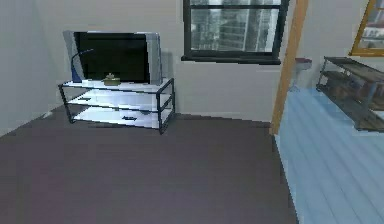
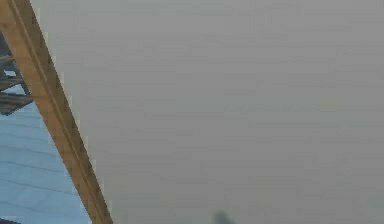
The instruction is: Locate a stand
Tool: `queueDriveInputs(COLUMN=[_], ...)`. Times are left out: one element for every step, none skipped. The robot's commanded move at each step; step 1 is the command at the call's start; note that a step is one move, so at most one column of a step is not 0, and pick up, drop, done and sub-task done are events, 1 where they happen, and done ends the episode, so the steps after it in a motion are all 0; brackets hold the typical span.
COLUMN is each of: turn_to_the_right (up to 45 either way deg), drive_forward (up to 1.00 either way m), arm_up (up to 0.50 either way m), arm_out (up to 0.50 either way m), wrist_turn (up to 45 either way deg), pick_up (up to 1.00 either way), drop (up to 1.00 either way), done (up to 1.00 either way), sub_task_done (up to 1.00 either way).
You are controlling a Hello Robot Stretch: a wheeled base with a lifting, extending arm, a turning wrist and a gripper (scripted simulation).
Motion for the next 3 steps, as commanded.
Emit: queueDriveInputs(turn_to_the_right=[0.0, 0.0, 9.0], drive_forward=[0.40, 1.00, 0.00], arm_up=[0.00, 0.00, 0.00], arm_out=[0.00, 0.00, 0.00], wrist_turn=[0.0, 0.0, 0.0], pick_up=[0.00, 0.00, 0.00], drop=[0.00, 0.00, 0.00], done=[0.00, 0.00, 0.00], sub_task_done=[0.00, 0.00, 0.00])
